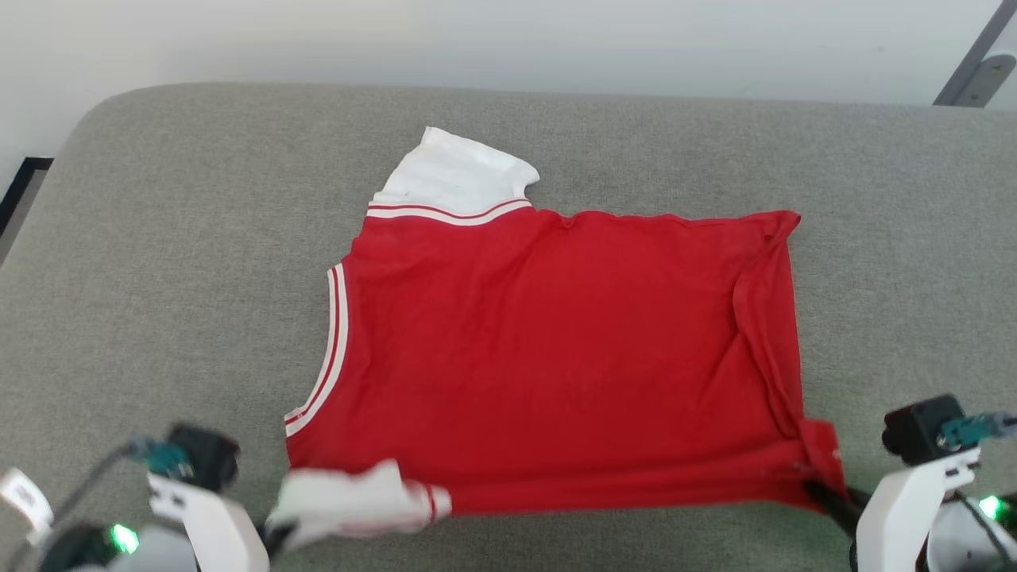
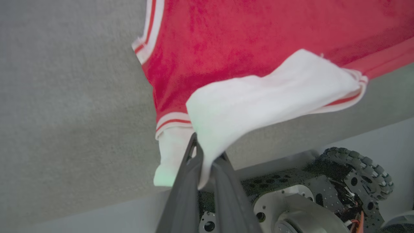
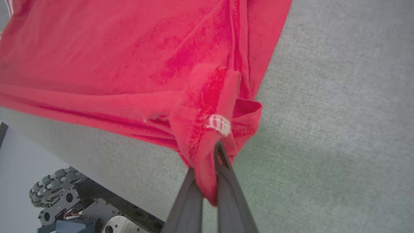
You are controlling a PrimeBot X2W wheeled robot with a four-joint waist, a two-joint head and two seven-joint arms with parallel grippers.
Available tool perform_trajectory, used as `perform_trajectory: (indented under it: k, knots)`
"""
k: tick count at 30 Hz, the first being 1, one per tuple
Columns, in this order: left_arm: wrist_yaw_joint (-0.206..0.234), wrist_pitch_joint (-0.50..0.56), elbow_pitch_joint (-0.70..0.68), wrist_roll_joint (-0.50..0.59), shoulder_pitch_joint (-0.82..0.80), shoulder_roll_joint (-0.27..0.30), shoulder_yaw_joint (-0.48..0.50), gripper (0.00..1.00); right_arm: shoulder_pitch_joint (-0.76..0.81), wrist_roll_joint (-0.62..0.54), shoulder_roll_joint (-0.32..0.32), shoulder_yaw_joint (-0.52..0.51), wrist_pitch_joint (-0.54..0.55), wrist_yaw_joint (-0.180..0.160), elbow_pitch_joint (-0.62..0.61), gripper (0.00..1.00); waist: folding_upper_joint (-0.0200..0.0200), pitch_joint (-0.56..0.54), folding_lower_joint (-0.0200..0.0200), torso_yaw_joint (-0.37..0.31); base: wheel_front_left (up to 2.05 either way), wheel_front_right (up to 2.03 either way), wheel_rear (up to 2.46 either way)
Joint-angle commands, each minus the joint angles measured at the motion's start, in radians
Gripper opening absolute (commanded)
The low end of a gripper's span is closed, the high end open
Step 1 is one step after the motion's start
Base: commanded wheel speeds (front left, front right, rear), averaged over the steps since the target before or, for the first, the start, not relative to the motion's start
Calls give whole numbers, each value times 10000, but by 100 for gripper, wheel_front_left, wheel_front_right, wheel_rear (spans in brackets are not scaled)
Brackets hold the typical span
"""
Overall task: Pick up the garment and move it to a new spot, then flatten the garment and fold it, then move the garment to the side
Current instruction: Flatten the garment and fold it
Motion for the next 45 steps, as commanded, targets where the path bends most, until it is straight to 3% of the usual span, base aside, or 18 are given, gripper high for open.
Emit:
perform_trajectory:
  k: [1,5,11,12,18,19,27,28,29,31,32,39,45]
  knots:
    - [55,-16,-29,142,-335,205,178,0,-184,-114,30,-172,94,-57,-172,0,-1,32,0,2,0,0,0]
    - [-127,191,115,552,-1102,499,492,0,-725,-363,200,-359,290,-57,-411,0,-1,150,0,-25,0,0,0]
    - [-1187,665,1215,1279,-2829,-52,669,0,-2086,-680,370,-437,382,-58,78,0,-1,471,0,32,0,0,0]
    - [-1187,665,1215,1279,-2829,-52,669,0,-2086,-680,370,-437,382,-58,78,0,-1,471,0,32,0,0,0]
    - [-2622,793,3471,1909,-4530,-1362,508,0,-3608,-1209,427,-246,179,-57,1368,0,-1,909,0,-49,0,0,0]
    - [-2996,956,4351,1863,-4886,-1805,385,0,-4089,-1224,628,-151,95,-57,1920,0,-1,1051,0,-125,0,0,0]
    - [-4230,1137,7688,1631,-5846,-3325,141,0,-5741,-1716,950,573,-528,-57,4272,0,-1,1581,0,-431,0,0,0]
    - [-4394,1202,8370,1506,-5970,-3667,144,21,-5993,-1724,1025,706,-675,-57,4764,16,-1,1632,0,-456,0,0,0]
    - [-4473,1200,8665,1473,-6058,-3779,143,21,-6120,-1794,1027,794,-766,-57,4933,24,-1,1649,0,-466,0,0,0]
    - [-4605,1045,9117,1422,-6222,-3993,162,74,-6277,-1784,1144,802,-917,-54,5268,85,-1,1659,0,-486,0,0,0]
    - [-4640,1108,9318,1245,-6240,-4121,223,100,-6329,-1808,1169,856,-960,-51,5352,100,-1,1644,0,-485,0,0,0]
    - [-4626,1440,9510,881,-6231,-3892,413,100,-6209,-1720,1209,449,-1558,-42,5055,100,-1,1382,0,-415,0,0,0]
    - [-3987,1793,7945,603,-5652,-3087,551,100,-5573,-1847,1425,-298,-2167,-42,3791,100,-1,1174,0,-335,0,0,0]
